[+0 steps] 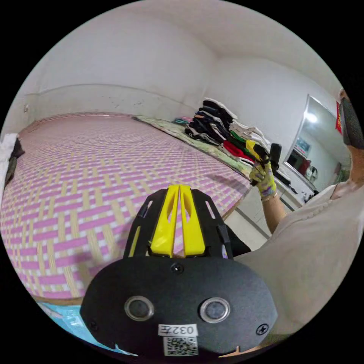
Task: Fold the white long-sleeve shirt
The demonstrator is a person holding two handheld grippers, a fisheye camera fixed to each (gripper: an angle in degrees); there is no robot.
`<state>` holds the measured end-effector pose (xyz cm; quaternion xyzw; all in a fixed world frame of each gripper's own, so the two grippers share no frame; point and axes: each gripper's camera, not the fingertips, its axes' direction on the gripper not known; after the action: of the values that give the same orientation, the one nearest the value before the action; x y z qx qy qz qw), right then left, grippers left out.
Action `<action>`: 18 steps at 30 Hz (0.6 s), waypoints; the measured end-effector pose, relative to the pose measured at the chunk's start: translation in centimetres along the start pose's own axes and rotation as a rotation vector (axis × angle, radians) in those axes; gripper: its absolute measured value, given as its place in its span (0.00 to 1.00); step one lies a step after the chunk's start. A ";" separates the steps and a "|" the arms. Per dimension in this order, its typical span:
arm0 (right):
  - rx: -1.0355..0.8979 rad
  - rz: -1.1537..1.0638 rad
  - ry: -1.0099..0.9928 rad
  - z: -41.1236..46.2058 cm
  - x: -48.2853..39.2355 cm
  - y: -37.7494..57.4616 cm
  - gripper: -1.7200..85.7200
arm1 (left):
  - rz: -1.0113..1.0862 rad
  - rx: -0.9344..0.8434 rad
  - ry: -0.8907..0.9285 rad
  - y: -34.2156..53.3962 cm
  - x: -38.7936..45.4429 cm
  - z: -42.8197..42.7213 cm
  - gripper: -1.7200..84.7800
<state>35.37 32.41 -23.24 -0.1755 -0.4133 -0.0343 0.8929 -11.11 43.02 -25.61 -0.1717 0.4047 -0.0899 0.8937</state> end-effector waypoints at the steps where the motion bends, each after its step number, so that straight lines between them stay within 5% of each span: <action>1: 0.029 0.080 -0.108 2.0 1.3 0.8 0.01 | -0.041 0.019 0.006 0.9 -0.6 -0.5 0.01; 5: 0.019 0.302 -0.378 8.0 4.7 2.1 0.01 | -0.151 0.046 -0.014 3.9 -2.1 -0.5 0.01; 12: -0.113 0.291 -0.291 10.1 6.3 -0.6 0.01 | -0.267 0.222 -0.051 7.1 -4.4 -3.4 0.01; 18: -0.079 0.356 -0.316 8.5 9.5 -1.8 0.01 | -0.453 0.444 -0.405 11.4 -9.0 -12.6 0.01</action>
<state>35.04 34.47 -10.50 -0.2834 -0.5086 0.1353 0.8017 -26.30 53.32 -31.47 -0.0732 0.1422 -0.3352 0.9285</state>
